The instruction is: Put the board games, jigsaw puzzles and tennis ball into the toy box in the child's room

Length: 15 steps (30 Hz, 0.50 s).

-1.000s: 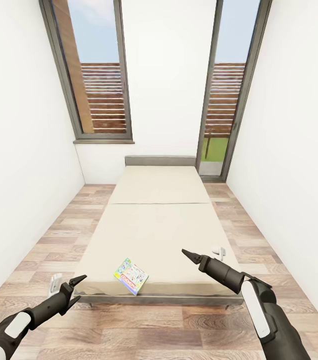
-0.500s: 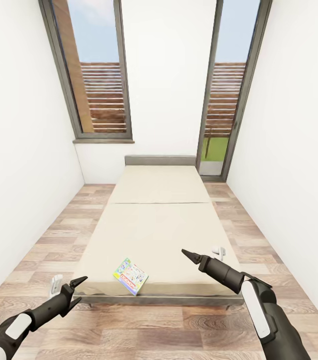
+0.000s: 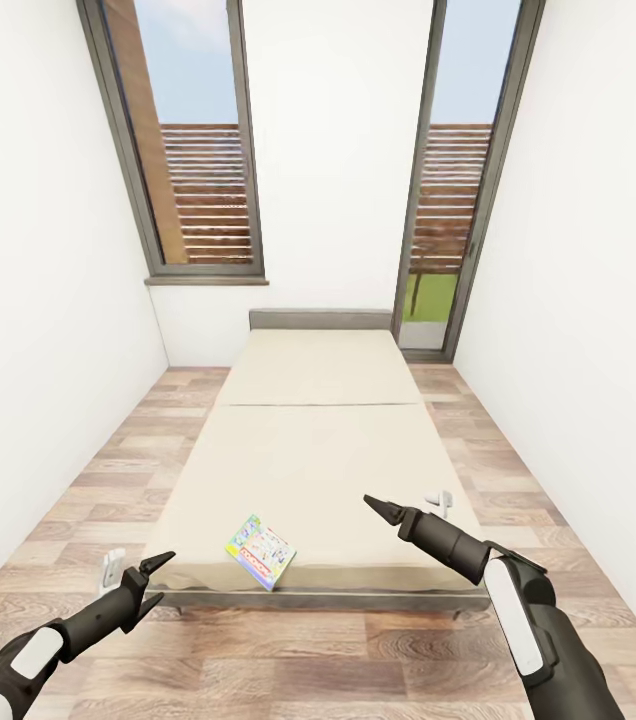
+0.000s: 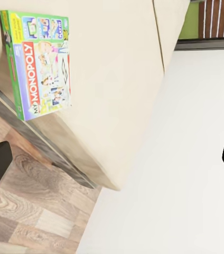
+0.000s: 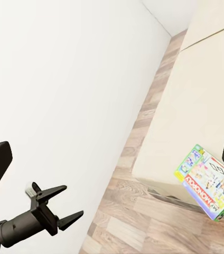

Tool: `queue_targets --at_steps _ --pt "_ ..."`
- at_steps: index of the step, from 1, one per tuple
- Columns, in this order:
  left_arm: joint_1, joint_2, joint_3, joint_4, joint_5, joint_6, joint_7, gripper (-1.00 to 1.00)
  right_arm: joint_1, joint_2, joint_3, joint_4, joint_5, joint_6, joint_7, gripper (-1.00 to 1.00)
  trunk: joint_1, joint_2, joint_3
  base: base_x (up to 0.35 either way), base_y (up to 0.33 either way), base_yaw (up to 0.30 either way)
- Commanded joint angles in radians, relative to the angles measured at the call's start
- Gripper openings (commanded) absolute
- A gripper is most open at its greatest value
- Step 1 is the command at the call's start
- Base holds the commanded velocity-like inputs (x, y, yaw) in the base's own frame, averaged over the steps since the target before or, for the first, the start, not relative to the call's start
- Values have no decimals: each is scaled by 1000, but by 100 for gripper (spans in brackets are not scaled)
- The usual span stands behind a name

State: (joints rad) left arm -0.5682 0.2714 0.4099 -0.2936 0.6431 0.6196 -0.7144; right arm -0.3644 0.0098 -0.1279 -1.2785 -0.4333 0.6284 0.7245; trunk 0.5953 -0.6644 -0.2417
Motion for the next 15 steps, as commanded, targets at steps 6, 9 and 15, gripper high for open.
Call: queue_targets --at_steps 6,9,15 --pt "-1 0 3 1 2 5 -3 100 -1 1 -4 -1 -4 7 3 100 23 -44 -26 0 0 0" --pt "-1 -1 2 1 2 4 -3 100 -1 1 -4 -1 -4 6 4 100 35 -65 -40 0 0 0" --pt "-1 -2 2 1 1 3 -3 100 -1 1 -4 -1 -4 4 4 100 58 -107 -68 0 0 0"
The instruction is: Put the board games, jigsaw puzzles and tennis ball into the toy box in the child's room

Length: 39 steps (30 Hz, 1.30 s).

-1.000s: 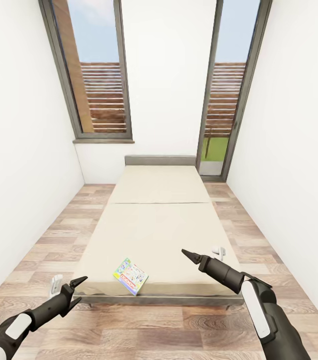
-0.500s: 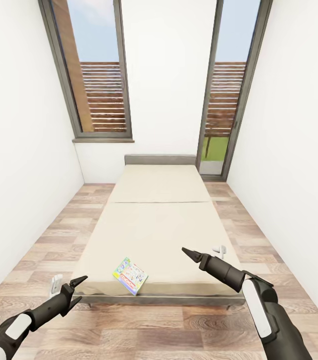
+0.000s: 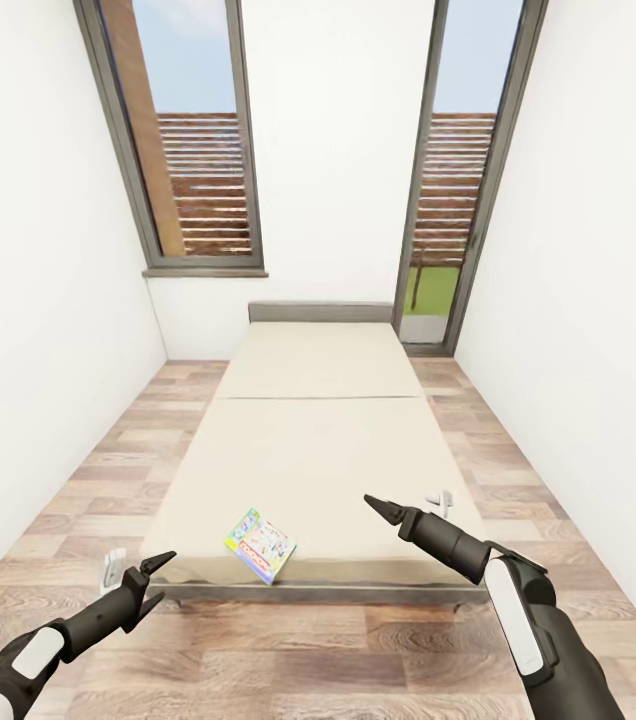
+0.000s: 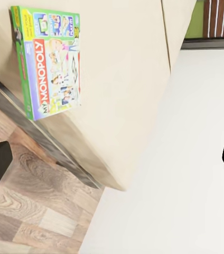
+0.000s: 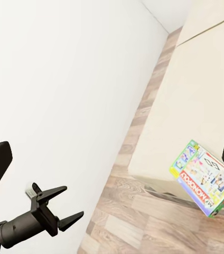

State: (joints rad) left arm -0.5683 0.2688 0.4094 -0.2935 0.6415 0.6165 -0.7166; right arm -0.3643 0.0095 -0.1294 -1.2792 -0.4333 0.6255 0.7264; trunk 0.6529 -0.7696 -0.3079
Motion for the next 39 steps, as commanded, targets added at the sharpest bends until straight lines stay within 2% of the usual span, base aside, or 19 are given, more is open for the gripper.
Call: queue_targets --at_steps 1,19,39 --pt "-1 0 3 1 3 6 -1 100 0 1 -2 0 -4 7 2 100 4 -8 -6 0 0 0" --pt "-1 3 3 1 2 6 -14 100 1 1 -1 -1 -3 1 2 100 73 -134 -89 0 0 0" --pt "-1 0 3 1 1 5 -20 100 1 2 -2 1 -4 -2 0 100 150 -274 -155 0 0 0"
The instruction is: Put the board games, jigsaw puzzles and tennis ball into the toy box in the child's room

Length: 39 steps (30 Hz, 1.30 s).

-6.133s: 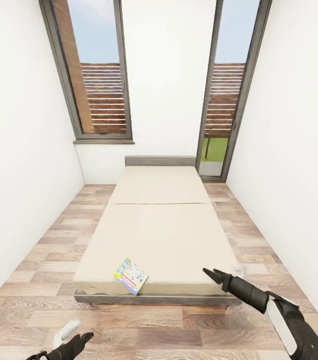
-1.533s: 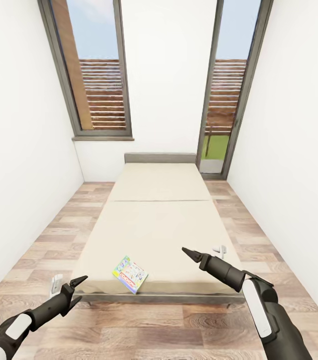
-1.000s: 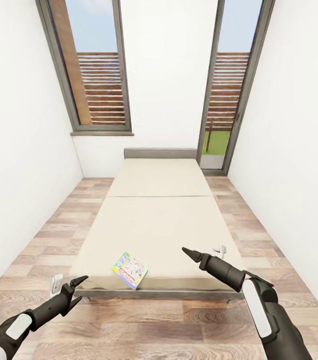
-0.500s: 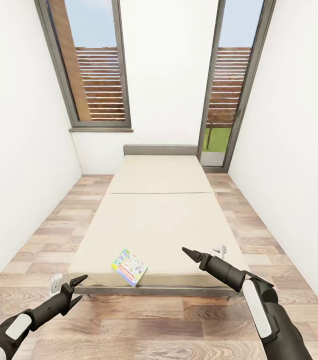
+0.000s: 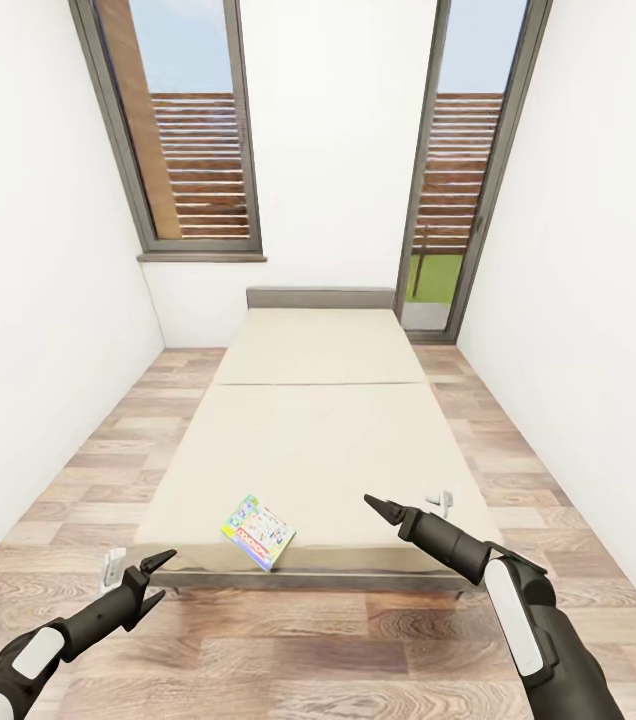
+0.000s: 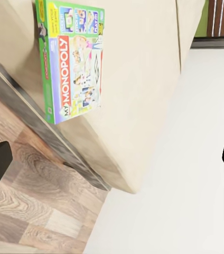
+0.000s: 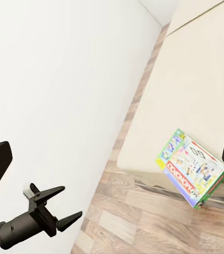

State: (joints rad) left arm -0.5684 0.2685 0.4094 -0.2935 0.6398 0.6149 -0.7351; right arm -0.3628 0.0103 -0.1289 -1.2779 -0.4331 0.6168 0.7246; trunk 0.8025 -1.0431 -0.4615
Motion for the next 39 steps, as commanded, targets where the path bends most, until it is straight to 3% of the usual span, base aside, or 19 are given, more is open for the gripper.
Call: queue_targets --at_steps 1,30,35,36,39 --pt "-1 0 2 1 3 6 -1 100 -1 1 -2 1 -4 7 1 100 4 -8 -4 0 0 0" --pt "0 -3 2 1 3 6 -1 100 -3 1 -1 -6 -5 10 4 100 115 -211 -95 0 0 0" --pt "0 -3 2 1 2 6 -1 100 -3 2 2 -123 -11 20 15 100 134 -246 -111 0 0 0" --pt "0 -3 2 1 2 6 -1 100 9 3 8 -185 -17 26 18 100 138 -253 -114 0 0 0" --pt "0 -3 2 1 2 6 -1 100 47 8 20 -253 -27 47 22 100 150 -274 -123 0 0 0"
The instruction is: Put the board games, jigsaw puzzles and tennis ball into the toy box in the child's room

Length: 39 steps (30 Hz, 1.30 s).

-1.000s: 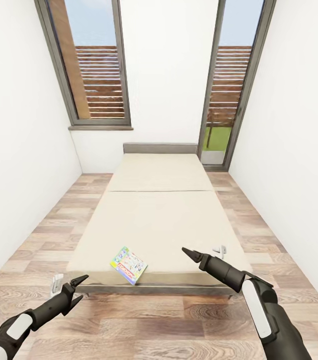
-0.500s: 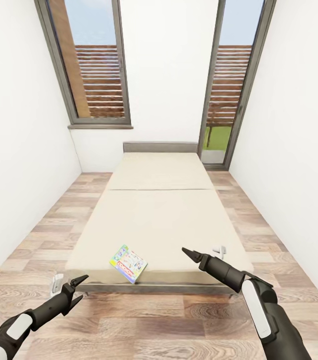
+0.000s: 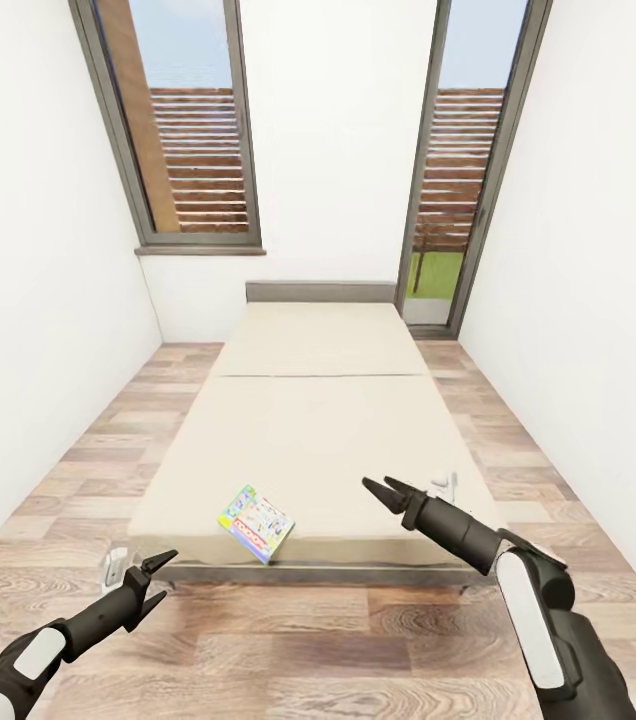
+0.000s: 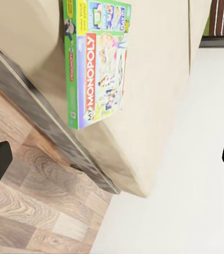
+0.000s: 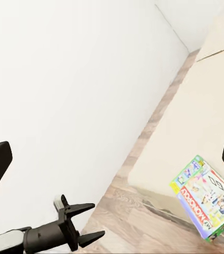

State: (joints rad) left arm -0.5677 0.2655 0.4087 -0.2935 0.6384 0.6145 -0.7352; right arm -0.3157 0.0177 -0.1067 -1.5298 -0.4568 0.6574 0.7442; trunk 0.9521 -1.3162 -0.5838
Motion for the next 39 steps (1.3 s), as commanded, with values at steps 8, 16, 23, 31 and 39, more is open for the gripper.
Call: queue_targets --at_steps 8,16,23,31,39 --pt "0 -1 2 1 3 6 -1 100 84 7 7 -61 -79 80 8 100 31 -57 -26 0 0 0" --pt "-1 -2 2 1 3 5 -1 100 95 8 5 -67 -95 87 7 100 61 -113 -51 0 0 0" --pt "-1 -1 2 1 4 5 -1 100 96 8 5 -67 -97 86 5 100 88 -162 -73 0 0 0" --pt "0 -2 2 1 4 5 -1 100 96 8 5 -67 -97 85 5 100 119 -218 -98 0 0 0" --pt "0 -2 2 1 6 7 -7 100 96 8 5 -67 -97 85 4 100 150 -274 -123 0 0 0"
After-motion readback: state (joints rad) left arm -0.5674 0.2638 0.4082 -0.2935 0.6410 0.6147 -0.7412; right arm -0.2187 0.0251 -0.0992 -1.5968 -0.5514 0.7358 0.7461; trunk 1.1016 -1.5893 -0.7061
